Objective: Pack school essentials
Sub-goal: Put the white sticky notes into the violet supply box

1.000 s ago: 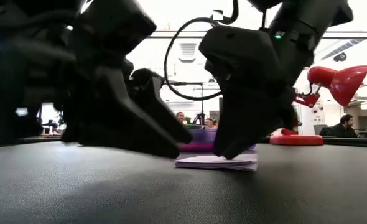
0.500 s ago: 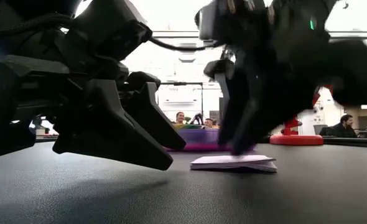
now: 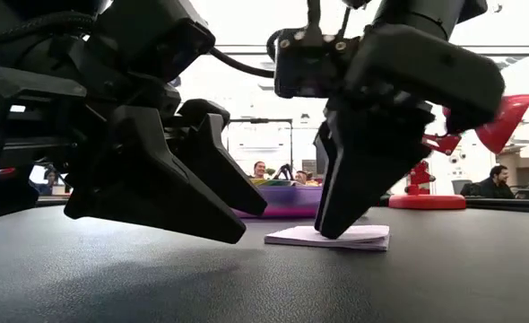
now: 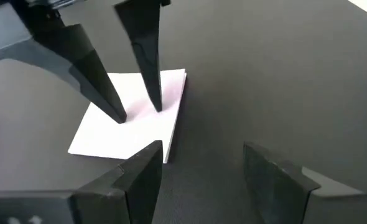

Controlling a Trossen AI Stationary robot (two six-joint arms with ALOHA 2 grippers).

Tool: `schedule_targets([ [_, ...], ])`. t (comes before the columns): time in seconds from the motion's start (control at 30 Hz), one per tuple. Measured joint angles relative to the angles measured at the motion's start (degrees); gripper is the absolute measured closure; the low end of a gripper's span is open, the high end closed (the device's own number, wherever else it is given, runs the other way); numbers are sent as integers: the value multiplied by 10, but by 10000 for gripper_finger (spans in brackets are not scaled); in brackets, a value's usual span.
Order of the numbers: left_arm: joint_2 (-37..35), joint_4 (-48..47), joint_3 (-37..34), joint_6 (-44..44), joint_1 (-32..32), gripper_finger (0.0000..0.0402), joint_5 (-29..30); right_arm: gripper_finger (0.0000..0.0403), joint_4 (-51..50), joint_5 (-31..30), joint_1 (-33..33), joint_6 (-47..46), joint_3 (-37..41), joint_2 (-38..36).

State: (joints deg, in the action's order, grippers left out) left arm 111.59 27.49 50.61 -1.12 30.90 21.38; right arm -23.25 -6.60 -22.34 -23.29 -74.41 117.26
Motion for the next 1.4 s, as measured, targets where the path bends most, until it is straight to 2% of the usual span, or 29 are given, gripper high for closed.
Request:
schedule_targets([
  [0.17, 0, 0, 0, 1, 0, 197, 9, 275, 6, -2, 8, -141, 0, 15],
  [0.27, 0, -1, 0, 17, 0, 197, 46, 275, 14, 0, 15, -244, 0, 20],
  [0.33, 0, -1, 0, 33, 0, 197, 69, 275, 19, 0, 18, -275, 1, 20],
  [0.43, 0, -1, 0, 45, 0, 197, 81, 275, 22, -3, 19, -276, 1, -4],
  [0.53, 0, -1, 0, 45, 1, 197, 79, 275, 4, -8, 13, -237, 0, -44],
  [0.6, 0, 3, 1, 45, 2, 197, 76, 275, -21, -12, 9, -203, -1, -67],
  [0.67, 0, 5, 5, 46, 2, 197, 75, 275, -77, -29, 7, -192, 4, -89],
  [0.73, 0, 6, 8, 48, 2, 197, 75, 275, -93, -45, 6, -194, 6, -102],
  [0.83, 0, 6, 12, 49, 2, 197, 74, 275, -130, -58, 8, -223, 11, -111],
  [0.93, 0, 6, 21, 55, 2, 197, 74, 275, -121, -55, 9, -239, 22, -106],
  [1.2, 7, 5, 40, 137, -4, 197, 74, 275, -128, -55, 8, -262, 26, -108],
  [1.4, 26, 8, 44, 169, -10, 197, 77, 275, -131, -61, 7, -257, 24, -135],
])
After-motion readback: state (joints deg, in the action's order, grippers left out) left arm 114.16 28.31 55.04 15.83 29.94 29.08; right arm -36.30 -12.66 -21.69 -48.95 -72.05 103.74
